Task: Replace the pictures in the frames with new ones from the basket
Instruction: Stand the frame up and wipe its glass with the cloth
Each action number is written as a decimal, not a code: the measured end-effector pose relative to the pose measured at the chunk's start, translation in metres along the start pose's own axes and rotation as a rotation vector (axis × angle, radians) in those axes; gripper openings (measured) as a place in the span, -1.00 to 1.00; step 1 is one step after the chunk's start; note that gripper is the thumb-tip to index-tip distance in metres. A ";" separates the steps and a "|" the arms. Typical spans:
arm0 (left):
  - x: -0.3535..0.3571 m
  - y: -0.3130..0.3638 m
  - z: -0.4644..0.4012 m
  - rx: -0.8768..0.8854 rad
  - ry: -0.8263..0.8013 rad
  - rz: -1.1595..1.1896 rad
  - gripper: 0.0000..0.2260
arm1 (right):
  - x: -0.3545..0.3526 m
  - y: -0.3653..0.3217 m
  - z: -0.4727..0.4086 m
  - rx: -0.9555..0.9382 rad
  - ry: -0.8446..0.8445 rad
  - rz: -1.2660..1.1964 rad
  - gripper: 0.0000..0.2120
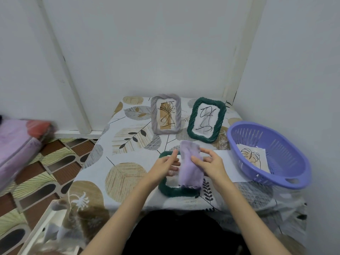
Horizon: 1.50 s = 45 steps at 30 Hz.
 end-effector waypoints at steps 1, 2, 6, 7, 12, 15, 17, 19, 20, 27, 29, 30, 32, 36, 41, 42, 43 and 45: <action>0.006 0.000 0.003 -0.042 -0.043 0.076 -0.63 | 0.008 -0.003 0.004 -0.003 -0.017 -0.015 -0.53; 0.008 0.001 0.005 -0.054 -0.060 0.112 -0.67 | 0.015 -0.004 0.007 -0.009 -0.036 -0.013 -0.55; -0.017 0.000 0.001 -0.021 0.081 0.145 -0.77 | 0.031 0.001 0.011 0.046 -0.110 -0.037 -0.73; -0.029 -0.003 -0.002 -0.033 0.124 0.133 -0.76 | 0.029 0.006 0.008 0.069 -0.103 -0.027 -0.77; -0.120 -0.029 -0.011 -0.002 0.441 -0.256 -0.57 | 0.001 0.036 -0.013 -0.042 0.112 0.437 -0.74; -0.139 -0.043 -0.008 0.130 0.495 -0.529 -0.45 | -0.002 0.044 -0.017 -0.141 0.175 0.612 -0.70; -0.135 -0.049 -0.005 0.274 0.522 -0.904 -0.50 | 0.004 0.047 -0.020 -0.196 0.176 0.697 -0.68; -0.130 -0.057 -0.007 0.310 0.480 -1.168 -0.59 | 0.011 0.050 -0.020 -0.238 0.160 0.831 -0.69; -0.130 -0.059 -0.008 0.274 0.447 -1.223 -0.59 | 0.014 0.050 -0.018 -0.252 0.156 0.893 -0.67; -0.074 -0.027 -0.021 0.398 0.331 -0.987 -0.53 | 0.022 0.046 -0.014 -0.232 0.208 0.709 -0.71; -0.049 -0.029 -0.023 0.307 0.231 -0.732 -0.44 | 0.023 0.043 -0.009 -0.217 0.207 0.550 -0.72; -0.041 -0.029 -0.024 0.265 0.217 -0.587 -0.38 | 0.022 0.042 -0.006 -0.217 0.202 0.479 -0.72; -0.034 -0.027 -0.025 0.200 0.254 -0.347 -0.27 | 0.020 0.039 -0.002 -0.236 0.202 0.360 -0.72; -0.049 -0.029 -0.032 -0.025 0.356 0.032 -0.12 | 0.014 0.030 0.002 -0.252 0.177 0.139 -0.73; -0.057 -0.021 -0.026 -0.082 0.233 0.226 -0.46 | 0.021 0.008 0.006 -0.280 0.055 -0.028 -0.71; -0.060 -0.017 -0.024 -0.070 0.224 0.294 -0.48 | 0.023 0.004 0.006 -0.275 0.018 -0.047 -0.70; -0.064 -0.013 -0.024 -0.044 0.224 0.346 -0.48 | 0.027 0.000 0.006 -0.268 -0.025 -0.063 -0.68; -0.076 -0.001 -0.023 0.027 0.223 0.385 -0.48 | 0.036 -0.010 0.006 -0.256 -0.120 -0.082 -0.61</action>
Point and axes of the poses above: each hand's wrist, its own z-axis away from the middle knuckle, its own x-axis out of the palm, y = z × x, the point moved 6 cm from there along -z, towards the middle knuckle, and after that the axes turned 14 degrees about y, right-handed, at the moved point
